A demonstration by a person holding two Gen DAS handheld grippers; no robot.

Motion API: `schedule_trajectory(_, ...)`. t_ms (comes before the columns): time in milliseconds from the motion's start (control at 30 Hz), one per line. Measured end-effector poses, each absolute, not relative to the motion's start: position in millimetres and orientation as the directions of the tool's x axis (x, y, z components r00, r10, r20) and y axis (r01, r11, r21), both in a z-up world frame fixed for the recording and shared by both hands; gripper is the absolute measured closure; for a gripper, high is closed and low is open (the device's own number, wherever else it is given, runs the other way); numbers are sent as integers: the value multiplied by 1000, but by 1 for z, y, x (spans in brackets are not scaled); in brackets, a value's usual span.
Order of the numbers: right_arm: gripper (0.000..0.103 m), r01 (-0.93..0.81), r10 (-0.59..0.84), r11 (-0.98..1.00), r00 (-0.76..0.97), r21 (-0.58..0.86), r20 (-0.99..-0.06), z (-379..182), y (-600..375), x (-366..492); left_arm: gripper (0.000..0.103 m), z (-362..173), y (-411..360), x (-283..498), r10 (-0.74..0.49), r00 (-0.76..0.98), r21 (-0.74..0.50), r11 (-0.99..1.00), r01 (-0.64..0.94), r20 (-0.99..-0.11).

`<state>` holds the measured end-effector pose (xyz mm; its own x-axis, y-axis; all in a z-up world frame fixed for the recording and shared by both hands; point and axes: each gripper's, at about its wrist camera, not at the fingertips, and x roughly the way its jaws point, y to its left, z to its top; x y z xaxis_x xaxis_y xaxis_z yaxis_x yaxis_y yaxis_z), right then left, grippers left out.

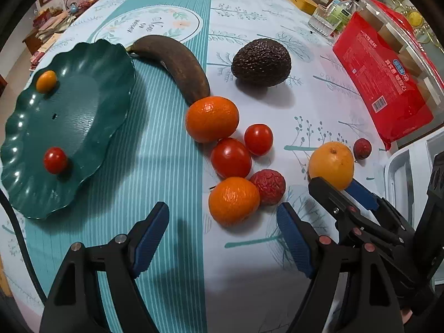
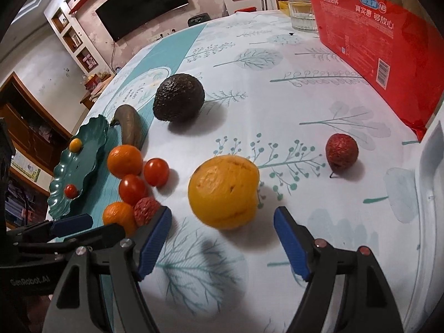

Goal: Organize fruits
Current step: 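Grasp the mandarin with the left gripper while the right gripper grasps the large yellow orange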

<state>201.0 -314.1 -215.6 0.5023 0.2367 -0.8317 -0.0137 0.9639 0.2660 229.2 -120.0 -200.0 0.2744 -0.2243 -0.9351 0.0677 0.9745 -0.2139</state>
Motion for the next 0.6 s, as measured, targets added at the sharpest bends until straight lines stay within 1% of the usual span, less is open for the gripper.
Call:
schedule_trajectory(133, 26, 8, 246, 956, 518, 293, -819, -219, -317, 201, 27, -208, -117, 234, -257, 272, -254, 966, 48, -927)
schedule_trajectory(267, 27, -2, 241, 958, 549, 287, -801, -218, -317, 202, 35, -214, -116, 238, -292, 282, -291, 956, 46, -914)
schedule_trajectory(367, 27, -11, 237, 961, 553, 278, -799, -220, -316, 203, 38, -216, -116, 239, -315, 285, -316, 948, 46, -905)
schedule_trajectory(433, 27, -12, 235, 961, 558, 276, -796, -220, -315, 203, 43, -217, -117, 239, -331, 291, -331, 942, 51, -898)
schedule_trajectory(500, 27, -21, 231, 964, 559, 264, -796, -221, -313, 204, 50, -216, -117, 238, -346, 294, -344, 937, 59, -891)
schedule_trajectory(600, 27, -31, 216, 970, 573, 243, -791, -221, -311, 205, 58, -214, -118, 238, -360, 296, -356, 932, 70, -885)
